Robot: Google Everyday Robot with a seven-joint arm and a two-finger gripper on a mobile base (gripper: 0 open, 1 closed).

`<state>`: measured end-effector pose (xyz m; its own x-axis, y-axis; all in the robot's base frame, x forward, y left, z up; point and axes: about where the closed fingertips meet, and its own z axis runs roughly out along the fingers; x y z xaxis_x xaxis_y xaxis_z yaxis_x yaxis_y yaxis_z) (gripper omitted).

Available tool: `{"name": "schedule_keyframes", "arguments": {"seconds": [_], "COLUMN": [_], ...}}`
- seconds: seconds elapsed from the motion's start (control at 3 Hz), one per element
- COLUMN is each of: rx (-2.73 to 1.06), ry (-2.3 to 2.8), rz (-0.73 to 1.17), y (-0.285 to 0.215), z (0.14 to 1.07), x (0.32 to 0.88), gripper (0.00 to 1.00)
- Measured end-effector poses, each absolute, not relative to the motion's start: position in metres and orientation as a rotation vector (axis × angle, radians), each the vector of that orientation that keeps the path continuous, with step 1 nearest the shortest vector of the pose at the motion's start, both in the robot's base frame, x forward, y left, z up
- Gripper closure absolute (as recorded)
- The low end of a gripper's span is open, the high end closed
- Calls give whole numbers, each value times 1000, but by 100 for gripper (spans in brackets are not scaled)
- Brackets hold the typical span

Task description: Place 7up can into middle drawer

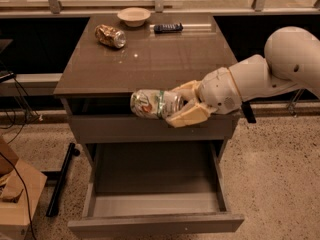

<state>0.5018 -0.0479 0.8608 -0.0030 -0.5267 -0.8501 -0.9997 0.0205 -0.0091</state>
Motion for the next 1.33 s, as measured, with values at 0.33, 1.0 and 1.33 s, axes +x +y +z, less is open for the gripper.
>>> {"name": "schedule_keyframes", "arguments": {"seconds": [0.33, 1.0, 1.33], "rx": [-1533, -1311, -1296], "ry": [1731, 1862, 1885], "rz": [1003, 1201, 1194], "y": [-48, -19, -18], "z": [812, 708, 698], "x": [478, 480, 484], "gripper": [100, 100, 100]}}
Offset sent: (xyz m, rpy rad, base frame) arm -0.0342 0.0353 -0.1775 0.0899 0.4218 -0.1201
